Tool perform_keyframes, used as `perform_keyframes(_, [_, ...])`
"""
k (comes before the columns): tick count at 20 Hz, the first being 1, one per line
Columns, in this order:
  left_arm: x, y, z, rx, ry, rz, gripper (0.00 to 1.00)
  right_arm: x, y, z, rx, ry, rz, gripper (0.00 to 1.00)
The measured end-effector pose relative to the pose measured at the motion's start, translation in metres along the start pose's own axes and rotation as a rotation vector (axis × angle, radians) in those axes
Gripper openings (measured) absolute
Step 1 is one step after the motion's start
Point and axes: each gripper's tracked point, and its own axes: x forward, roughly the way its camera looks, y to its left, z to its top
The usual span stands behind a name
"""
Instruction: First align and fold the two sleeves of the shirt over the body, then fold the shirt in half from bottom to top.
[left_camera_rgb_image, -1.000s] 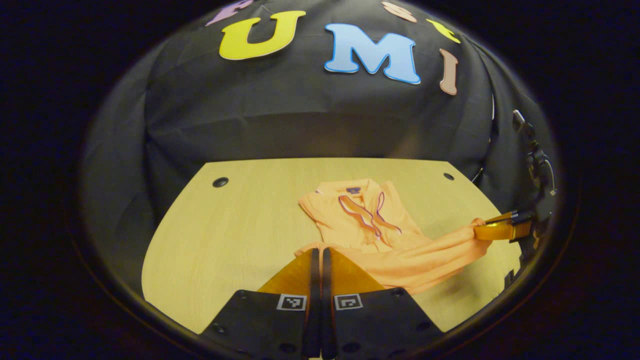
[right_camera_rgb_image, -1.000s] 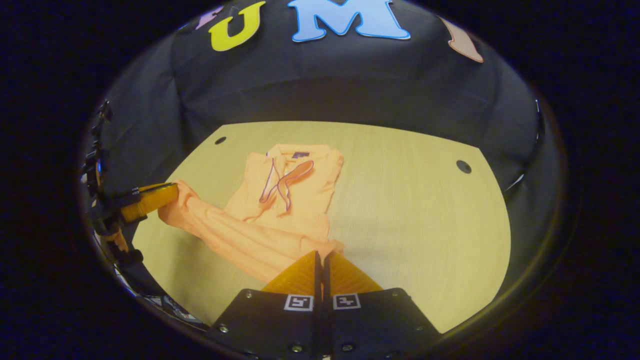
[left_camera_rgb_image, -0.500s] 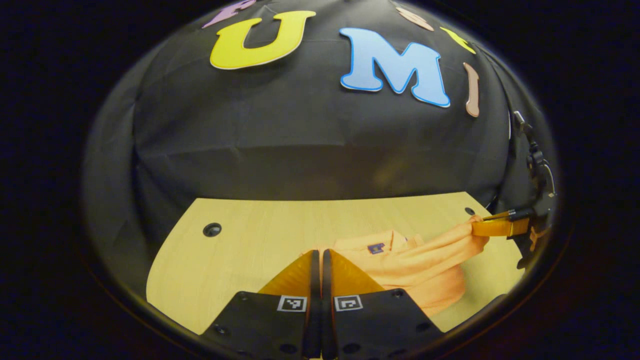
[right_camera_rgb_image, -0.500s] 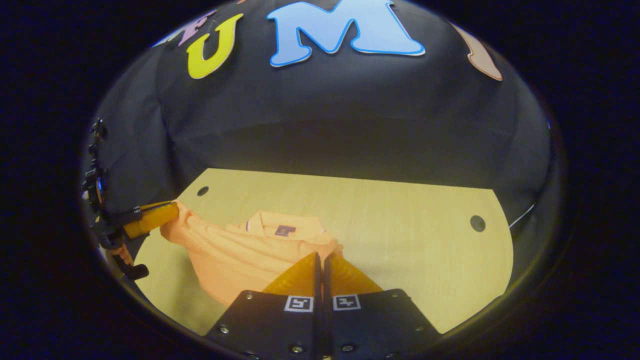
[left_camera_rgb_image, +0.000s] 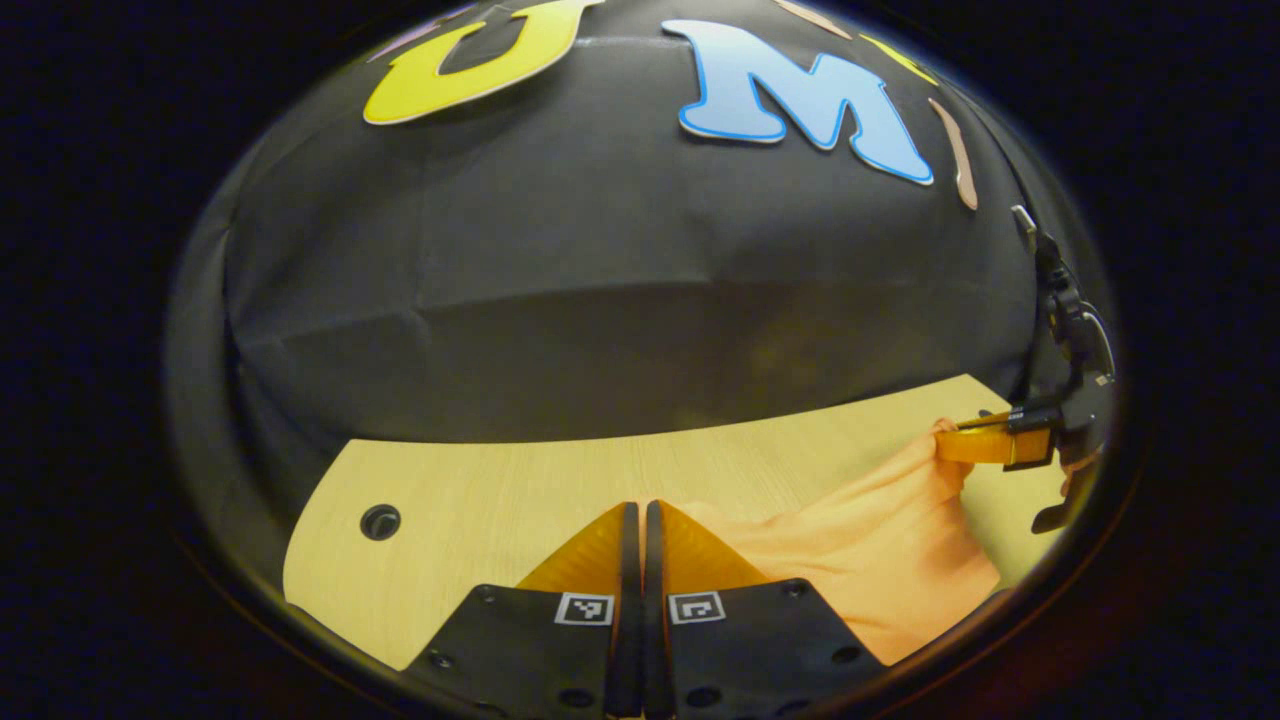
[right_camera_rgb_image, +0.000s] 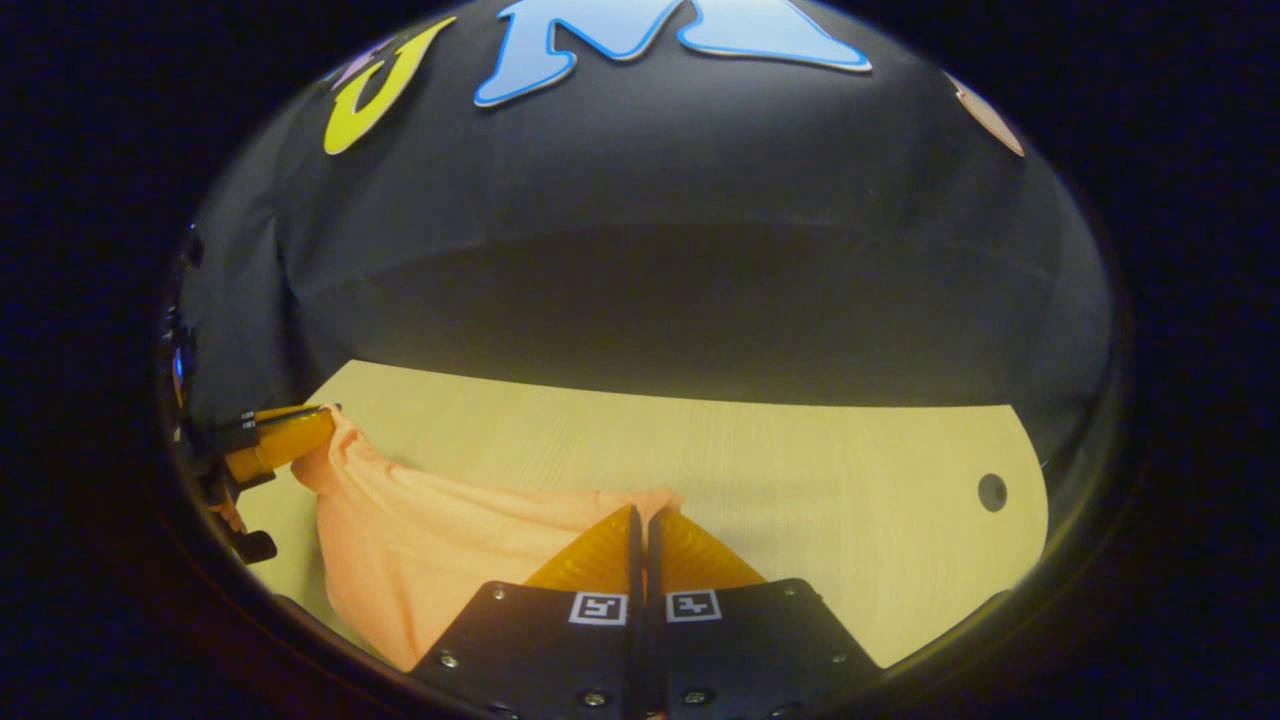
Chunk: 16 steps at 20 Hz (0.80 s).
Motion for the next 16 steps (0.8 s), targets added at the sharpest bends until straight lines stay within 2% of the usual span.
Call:
perform_keyframes(4, [0.026,0.001,-0.022,-0.013,0.023,0.006,0.07,0.012,-0.004,-0.017,0.025,0.042,-0.016,0.00])
perform_keyframes(12, [0.046,0.004,-0.060,-0.039,0.082,0.041,0.06,0.015,-0.006,-0.023,0.015,0.063,-0.019,0.01])
perform_keyframes(13, [0.046,0.003,-0.061,-0.039,0.088,0.047,0.10,0.014,-0.007,-0.024,0.019,0.068,-0.023,0.06])
perform_keyframes(14, [0.045,0.004,-0.063,-0.037,0.089,0.058,0.15,0.010,-0.008,-0.021,0.027,0.068,-0.020,0.07])
perform_keyframes(15, [0.041,0.004,-0.058,-0.038,0.079,0.059,0.29,0.007,-0.010,-0.019,0.039,0.065,-0.014,0.10])
perform_keyframes(16, [0.037,0.005,-0.054,-0.035,0.068,0.063,0.39,0.005,-0.013,-0.019,0.045,0.063,-0.019,0.36])
